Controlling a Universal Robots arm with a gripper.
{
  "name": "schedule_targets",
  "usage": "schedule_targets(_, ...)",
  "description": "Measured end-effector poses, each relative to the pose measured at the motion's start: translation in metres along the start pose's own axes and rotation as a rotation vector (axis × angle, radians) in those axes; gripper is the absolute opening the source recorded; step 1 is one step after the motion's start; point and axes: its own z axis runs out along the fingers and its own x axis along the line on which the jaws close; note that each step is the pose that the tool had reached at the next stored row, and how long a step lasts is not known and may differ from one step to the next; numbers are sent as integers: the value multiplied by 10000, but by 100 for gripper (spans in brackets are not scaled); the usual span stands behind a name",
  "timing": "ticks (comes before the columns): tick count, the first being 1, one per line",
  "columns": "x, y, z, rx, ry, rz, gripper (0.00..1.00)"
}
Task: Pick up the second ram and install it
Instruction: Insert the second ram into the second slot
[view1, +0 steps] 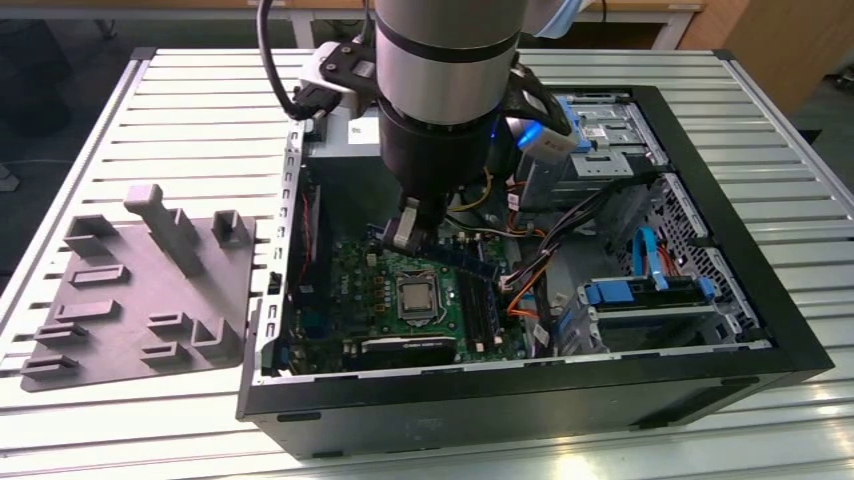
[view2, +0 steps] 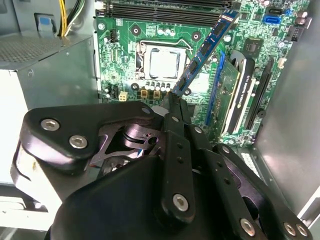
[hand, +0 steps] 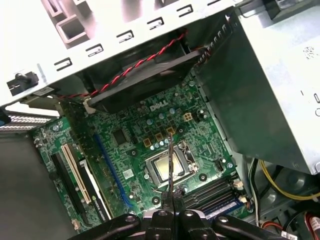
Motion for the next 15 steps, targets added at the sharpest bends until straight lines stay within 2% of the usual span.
schedule_targets(15,0,0,0,50,-43,1009,12)
